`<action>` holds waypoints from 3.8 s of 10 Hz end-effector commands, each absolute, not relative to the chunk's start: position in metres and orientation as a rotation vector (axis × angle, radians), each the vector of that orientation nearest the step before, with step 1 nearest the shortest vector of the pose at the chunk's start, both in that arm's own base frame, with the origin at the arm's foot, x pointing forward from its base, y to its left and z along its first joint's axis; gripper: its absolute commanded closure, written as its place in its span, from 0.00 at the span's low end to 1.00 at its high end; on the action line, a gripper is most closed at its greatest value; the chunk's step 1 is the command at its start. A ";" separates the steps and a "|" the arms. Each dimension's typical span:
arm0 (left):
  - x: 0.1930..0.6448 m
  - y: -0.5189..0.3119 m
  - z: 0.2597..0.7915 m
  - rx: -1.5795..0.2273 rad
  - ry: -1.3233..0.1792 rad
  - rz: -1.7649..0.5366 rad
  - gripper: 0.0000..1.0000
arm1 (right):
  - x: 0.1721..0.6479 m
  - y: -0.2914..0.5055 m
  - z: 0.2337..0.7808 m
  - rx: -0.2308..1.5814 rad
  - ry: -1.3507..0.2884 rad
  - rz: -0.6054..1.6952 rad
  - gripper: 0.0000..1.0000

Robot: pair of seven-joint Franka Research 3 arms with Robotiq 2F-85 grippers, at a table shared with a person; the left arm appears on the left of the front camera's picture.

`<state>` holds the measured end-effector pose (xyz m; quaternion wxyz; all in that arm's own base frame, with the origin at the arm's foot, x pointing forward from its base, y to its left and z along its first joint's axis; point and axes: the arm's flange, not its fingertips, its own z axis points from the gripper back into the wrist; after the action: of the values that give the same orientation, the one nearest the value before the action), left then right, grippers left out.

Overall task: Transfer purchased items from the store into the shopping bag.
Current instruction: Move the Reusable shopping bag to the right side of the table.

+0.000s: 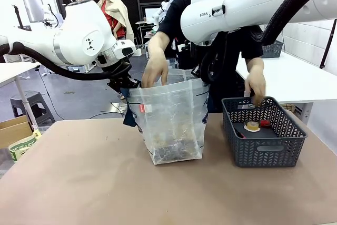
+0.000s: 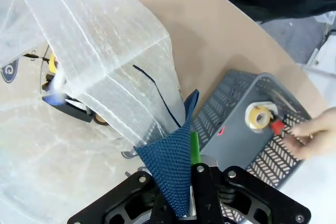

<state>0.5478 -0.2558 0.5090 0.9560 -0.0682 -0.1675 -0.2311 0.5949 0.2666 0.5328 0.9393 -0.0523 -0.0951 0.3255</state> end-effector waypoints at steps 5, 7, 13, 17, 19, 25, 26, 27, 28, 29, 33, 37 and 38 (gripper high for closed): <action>0.548 -0.254 0.510 -0.137 -0.341 -0.466 1.00 | 0.596 0.267 0.536 -0.108 -0.197 0.670 1.00; 0.548 -0.254 0.510 -0.137 -0.341 -0.466 1.00 | 0.596 0.267 0.536 -0.108 -0.197 0.670 1.00; 0.548 -0.254 0.510 -0.137 -0.341 -0.466 1.00 | 0.596 0.267 0.536 -0.108 -0.197 0.670 1.00; 0.548 -0.254 0.510 -0.137 -0.341 -0.466 1.00 | 0.596 0.267 0.536 -0.108 -0.197 0.670 1.00; 0.548 -0.254 0.510 -0.137 -0.341 -0.466 1.00 | 0.596 0.267 0.536 -0.108 -0.197 0.670 1.00; 0.548 -0.254 0.510 -0.137 -0.341 -0.466 1.00 | 0.595 0.267 0.533 -0.107 -0.194 0.664 1.00; 0.548 -0.254 0.510 -0.137 -0.341 -0.466 1.00 | 0.591 0.268 0.533 -0.095 -0.208 0.669 1.00; 0.548 -0.254 0.510 -0.137 -0.341 -0.466 1.00 | 0.590 0.267 0.534 -0.091 -0.230 0.658 1.00; 0.548 -0.254 0.510 -0.137 -0.341 -0.466 1.00 | 0.588 0.266 0.535 -0.082 -0.256 0.647 1.00; 0.548 -0.254 0.510 -0.137 -0.341 -0.466 1.00 | 0.586 0.264 0.535 -0.078 -0.268 0.637 1.00; 0.548 -0.254 0.510 -0.137 -0.341 -0.466 1.00 | 0.585 0.264 0.537 -0.079 -0.310 0.605 1.00; 0.548 -0.254 0.510 -0.137 -0.341 -0.466 1.00 | 0.583 0.265 0.539 -0.065 -0.327 0.618 1.00; 0.548 -0.254 0.510 -0.137 -0.341 -0.466 1.00 | 0.583 0.266 0.539 -0.065 -0.331 0.623 1.00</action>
<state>0.5478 -0.2558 0.5091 0.9560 -0.0681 -0.1675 -0.2311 0.5922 0.2713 0.5403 0.9399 -0.0423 -0.1426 0.3073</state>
